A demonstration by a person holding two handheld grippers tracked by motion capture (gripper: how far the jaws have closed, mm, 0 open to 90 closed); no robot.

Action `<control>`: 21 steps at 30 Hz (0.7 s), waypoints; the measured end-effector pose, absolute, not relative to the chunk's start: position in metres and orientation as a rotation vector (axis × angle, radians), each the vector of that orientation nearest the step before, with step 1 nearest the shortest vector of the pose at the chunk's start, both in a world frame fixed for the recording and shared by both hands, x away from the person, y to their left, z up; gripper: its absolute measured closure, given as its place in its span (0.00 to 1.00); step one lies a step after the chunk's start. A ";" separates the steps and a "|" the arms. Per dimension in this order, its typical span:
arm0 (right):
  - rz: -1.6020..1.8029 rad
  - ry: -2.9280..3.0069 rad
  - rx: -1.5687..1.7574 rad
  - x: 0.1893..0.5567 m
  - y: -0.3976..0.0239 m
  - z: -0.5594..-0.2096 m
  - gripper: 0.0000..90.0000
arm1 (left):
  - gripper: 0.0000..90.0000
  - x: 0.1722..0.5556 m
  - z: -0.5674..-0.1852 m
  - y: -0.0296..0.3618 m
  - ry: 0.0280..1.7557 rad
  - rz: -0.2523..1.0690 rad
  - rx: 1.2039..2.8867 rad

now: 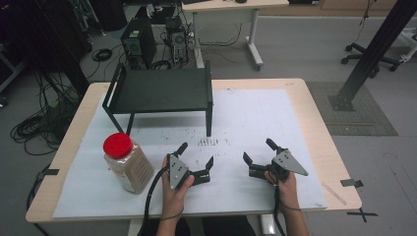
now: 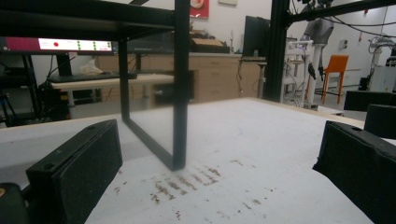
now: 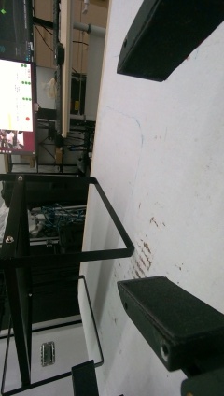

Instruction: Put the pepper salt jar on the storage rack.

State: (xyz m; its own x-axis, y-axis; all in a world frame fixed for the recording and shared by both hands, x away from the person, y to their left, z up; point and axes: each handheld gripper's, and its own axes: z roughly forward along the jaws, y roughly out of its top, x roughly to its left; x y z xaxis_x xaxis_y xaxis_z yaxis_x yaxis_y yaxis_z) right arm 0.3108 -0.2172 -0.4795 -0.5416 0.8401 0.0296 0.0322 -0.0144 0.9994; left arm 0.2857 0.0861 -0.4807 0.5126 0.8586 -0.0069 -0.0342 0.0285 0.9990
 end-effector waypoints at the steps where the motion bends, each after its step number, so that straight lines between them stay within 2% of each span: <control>1: 1.625 1.630 0.919 0.311 -0.217 -0.480 0.00 | 0.00 0.286 -0.481 0.086 0.787 0.812 1.374; 21: 1.628 1.623 0.910 0.310 -0.217 -0.480 0.00 | 0.00 0.253 -0.480 0.090 0.789 0.803 1.396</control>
